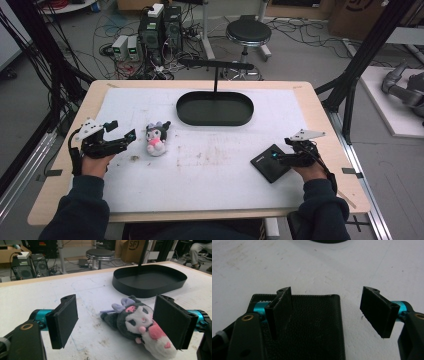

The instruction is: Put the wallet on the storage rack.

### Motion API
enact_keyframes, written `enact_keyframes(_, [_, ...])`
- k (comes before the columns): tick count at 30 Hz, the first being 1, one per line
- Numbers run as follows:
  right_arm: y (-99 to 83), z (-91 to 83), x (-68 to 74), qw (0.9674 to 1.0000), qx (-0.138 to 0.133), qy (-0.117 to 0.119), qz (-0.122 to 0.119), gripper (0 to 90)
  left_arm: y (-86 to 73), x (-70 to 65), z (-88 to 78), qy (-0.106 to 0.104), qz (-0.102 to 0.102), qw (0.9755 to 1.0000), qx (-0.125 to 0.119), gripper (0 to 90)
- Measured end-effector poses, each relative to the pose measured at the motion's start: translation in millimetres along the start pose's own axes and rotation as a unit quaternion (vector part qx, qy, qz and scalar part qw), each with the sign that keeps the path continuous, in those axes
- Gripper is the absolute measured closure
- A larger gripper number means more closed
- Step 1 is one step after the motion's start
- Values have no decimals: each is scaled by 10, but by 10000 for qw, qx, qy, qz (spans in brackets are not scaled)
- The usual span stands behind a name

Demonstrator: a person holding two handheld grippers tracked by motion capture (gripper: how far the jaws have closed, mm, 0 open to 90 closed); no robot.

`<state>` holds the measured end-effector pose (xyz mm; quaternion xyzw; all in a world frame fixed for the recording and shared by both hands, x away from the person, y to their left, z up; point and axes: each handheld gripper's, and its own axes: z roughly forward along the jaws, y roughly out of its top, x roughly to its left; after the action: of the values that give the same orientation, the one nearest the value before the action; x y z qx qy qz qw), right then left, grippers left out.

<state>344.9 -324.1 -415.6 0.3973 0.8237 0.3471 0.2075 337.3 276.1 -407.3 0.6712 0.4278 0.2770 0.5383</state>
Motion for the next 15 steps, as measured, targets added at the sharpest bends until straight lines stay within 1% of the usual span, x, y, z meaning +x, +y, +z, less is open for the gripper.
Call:
enact_keyframes(4, [-27,12,-3,9998,86,153,-8,267,-6,-6,37,-22,-15,10000,24,199])
enact_keyframes(6, [-41,22,-9,9998,121,181,5,267,-10,-6,50,-18,-3,10000,52,200])
enact_keyframes(7, [-73,47,-34,9995,224,240,31,268,-14,-8,68,-23,-5,10000,67,203])
enact_keyframes(11, [-130,128,-84,9981,485,365,82,270,-22,-15,88,-30,0,9999,119,205])
enact_keyframes(15, [-149,162,-132,9968,499,554,272,270,-22,-21,86,-34,10,9999,155,205])
